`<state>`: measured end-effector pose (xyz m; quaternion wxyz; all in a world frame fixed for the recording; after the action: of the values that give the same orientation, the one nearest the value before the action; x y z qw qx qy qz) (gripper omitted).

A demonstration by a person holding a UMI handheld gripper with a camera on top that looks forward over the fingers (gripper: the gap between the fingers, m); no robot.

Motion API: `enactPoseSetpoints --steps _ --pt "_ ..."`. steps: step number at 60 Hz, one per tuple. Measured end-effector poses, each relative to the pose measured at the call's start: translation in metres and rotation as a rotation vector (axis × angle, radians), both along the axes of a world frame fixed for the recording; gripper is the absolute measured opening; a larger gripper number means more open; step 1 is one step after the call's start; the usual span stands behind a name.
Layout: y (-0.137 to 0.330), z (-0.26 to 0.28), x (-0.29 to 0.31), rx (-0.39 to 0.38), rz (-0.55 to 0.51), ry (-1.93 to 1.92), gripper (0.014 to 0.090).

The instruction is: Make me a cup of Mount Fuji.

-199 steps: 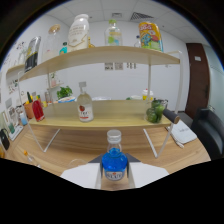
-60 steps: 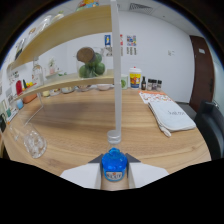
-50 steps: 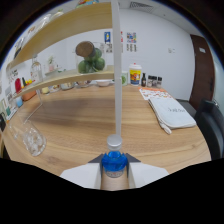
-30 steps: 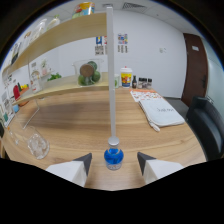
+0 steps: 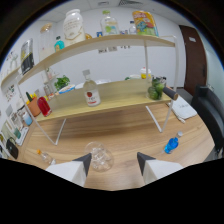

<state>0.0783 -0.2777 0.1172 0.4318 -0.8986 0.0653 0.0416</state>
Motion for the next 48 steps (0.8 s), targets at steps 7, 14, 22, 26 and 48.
enactPoseSetpoints --steps 7,14,22,26,48 --pt "0.011 0.029 -0.042 -0.012 0.036 -0.031 0.0852" --pt "0.023 0.085 -0.074 0.036 0.061 -0.073 0.0852" --pt "0.047 0.168 -0.106 0.173 0.065 -0.064 0.0854" --pt "0.061 0.207 -0.123 0.246 0.075 -0.055 0.0854" --pt "0.160 0.278 -0.142 0.480 0.026 -0.106 0.0751"
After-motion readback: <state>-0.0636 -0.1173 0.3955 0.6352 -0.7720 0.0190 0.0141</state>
